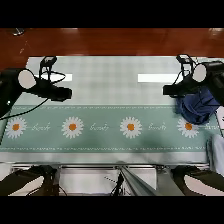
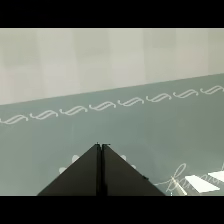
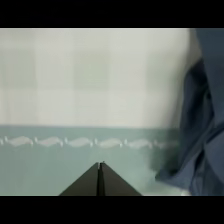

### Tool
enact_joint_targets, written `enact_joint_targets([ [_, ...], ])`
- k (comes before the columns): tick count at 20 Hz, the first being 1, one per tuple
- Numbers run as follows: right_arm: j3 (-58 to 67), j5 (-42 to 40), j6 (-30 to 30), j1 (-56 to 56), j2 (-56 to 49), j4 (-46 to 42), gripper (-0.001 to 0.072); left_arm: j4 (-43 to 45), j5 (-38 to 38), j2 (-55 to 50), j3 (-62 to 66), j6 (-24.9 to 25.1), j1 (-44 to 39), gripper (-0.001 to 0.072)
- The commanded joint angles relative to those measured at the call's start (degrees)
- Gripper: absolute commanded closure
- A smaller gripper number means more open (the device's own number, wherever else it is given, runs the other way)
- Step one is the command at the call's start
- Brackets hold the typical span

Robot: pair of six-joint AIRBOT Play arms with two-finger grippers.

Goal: Fold the shirts.

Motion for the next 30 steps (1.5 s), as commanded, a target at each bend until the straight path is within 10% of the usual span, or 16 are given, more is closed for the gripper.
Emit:
enact_joint_targets([
  [1,-0.02,-9.73,0.0,-0.02,0.0,-3.93,0.0675,0.02,8.07,-0.02,-0.02,0.02,-0.04,0.0689],
  [2,-0.02,-11.61,1.14,-0.04,0.0,-7.82,0.0448,0.04,11.43,-0.28,-0.02,0.02,0.09,0.0614],
  [3,-0.02,-13.31,3.96,-0.35,-0.07,-12.87,0.0067,0.04,14.49,-0.81,-0.02,0.0,0.26,0.0291],
  [4,-0.02,-13.64,5.73,-1.27,-0.07,-17.77,0.0083,0.11,16.48,-1.46,0.0,-0.13,0.39,0.0018],
  [10,-0.04,-10.99,15.69,-24.26,-1.33,-20.15,0.0087,0.9,15.54,-3.58,-0.02,1.53,3.91,0.0005],
  [19,-0.02,-8.79,3.15,-37.44,-15.17,-4.72,0.0096,0.17,4.68,-8.94,-0.02,1.31,4.31,0.0006],
  [20,-0.02,-8.02,2.8,-37.4,-15.67,-4.72,0.0121,0.17,3.72,-9.03,-0.02,1.31,4.28,0.0006],
  [21,0.0,-7.56,2.34,-37.38,-15.56,-4.59,0.0315,0.17,2.6,-9.01,0.0,1.33,4.31,0.0006],
  [22,0.44,-6.88,1.44,-37.38,-14.93,-3.5,0.0663,0.17,0.94,-8.98,0.22,1.33,4.31,0.0007],
  [30,21.77,-9.79,-9.51,-34.23,7.74,19.91,0.0692,-4.5,-7.74,2.73,8.22,1.42,4.28,0.0007],
])
